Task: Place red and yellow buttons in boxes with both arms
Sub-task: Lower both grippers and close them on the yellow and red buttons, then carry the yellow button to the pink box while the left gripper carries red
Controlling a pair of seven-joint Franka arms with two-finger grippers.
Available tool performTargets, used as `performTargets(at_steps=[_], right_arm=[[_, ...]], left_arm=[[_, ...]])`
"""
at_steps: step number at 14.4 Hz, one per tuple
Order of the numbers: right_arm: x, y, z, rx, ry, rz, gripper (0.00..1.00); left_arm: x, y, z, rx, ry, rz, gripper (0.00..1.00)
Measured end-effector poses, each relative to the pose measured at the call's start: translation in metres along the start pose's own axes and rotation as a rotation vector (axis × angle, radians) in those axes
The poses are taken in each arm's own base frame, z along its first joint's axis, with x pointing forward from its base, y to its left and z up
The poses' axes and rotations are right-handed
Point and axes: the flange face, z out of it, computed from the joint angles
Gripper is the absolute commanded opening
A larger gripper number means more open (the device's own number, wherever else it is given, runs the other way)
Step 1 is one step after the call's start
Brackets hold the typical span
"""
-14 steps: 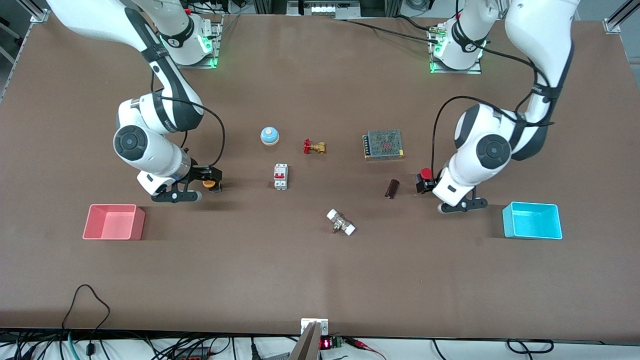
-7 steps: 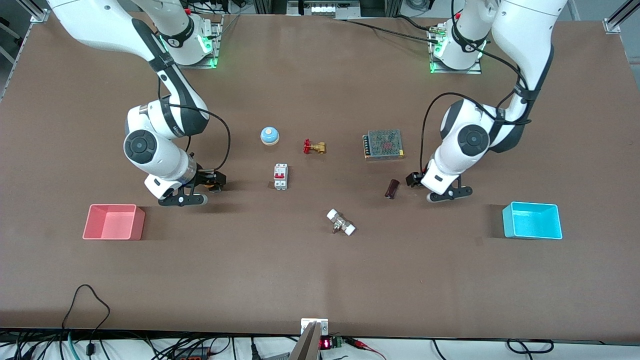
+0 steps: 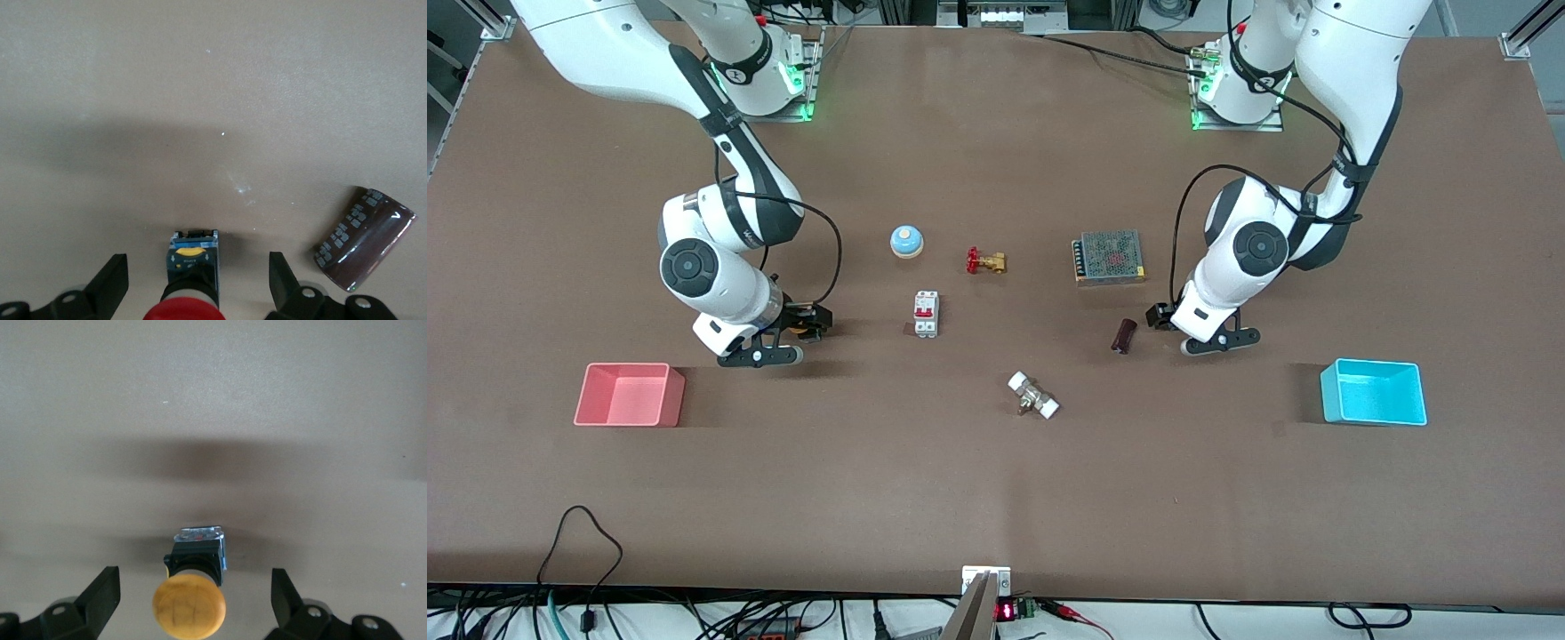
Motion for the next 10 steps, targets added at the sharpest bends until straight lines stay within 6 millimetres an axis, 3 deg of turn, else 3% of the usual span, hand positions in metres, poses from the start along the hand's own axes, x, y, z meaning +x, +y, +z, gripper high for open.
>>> performTargets(at_steps=[2, 6, 10], right_arm=[[0.0, 0.0, 0.001, -0.001, -0.001, -0.001, 0.76], [-0.003, -0.003, 0.008, -0.002, -0.012, -0.008, 0.59], [-0.005, -0.004, 0.013, -0.003, -0.02, -0.013, 0.28]], left_arm=[[-0.001, -0.001, 0.004, 0.003, -0.006, 0.0, 0.44], [-0.002, -0.001, 0.007, 0.004, -0.01, 0.0, 0.26], [0.003, -0.001, 0.001, -0.002, 0.003, -0.004, 0.24]])
